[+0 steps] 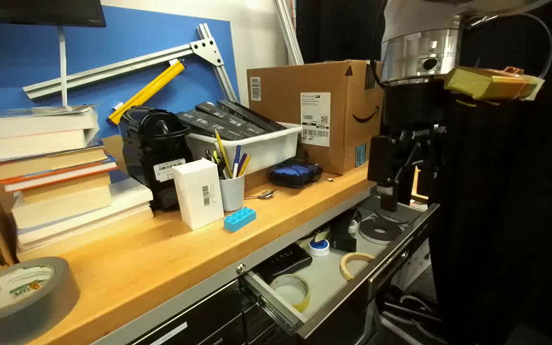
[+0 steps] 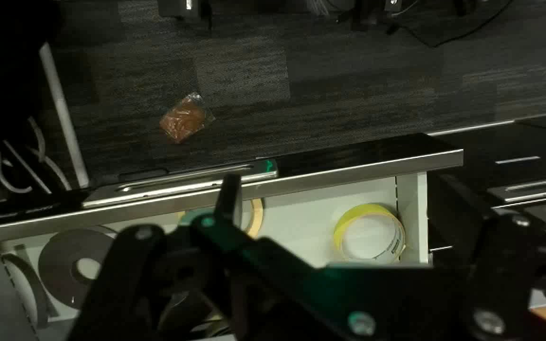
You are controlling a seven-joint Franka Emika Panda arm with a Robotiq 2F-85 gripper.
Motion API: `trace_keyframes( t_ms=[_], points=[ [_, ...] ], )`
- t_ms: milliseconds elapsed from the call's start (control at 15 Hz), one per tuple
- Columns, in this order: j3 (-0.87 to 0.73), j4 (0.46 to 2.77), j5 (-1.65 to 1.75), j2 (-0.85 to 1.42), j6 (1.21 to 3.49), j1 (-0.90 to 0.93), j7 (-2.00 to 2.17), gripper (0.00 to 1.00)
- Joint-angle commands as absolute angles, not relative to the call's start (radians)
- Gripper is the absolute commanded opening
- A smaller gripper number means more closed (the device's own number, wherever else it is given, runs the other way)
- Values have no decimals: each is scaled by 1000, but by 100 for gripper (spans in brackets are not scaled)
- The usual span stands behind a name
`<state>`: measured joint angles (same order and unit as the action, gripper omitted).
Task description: Put the blue object in the drawer and close it
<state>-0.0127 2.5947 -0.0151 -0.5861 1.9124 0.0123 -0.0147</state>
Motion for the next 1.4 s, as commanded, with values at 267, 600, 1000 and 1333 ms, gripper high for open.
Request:
trace_keyframes(
  t_ms=[267, 600, 1000, 1333],
  points=[
    [-10, 2584, -16, -587, 1911, 9, -16, 100],
    [-10, 2584, -16, -587, 1911, 9, -16, 100],
    [-17, 2568, -25, -565, 1914, 14, -30, 100],
    [14, 2473, -60, -417, 1919, 59, -32, 100]
  ],
)
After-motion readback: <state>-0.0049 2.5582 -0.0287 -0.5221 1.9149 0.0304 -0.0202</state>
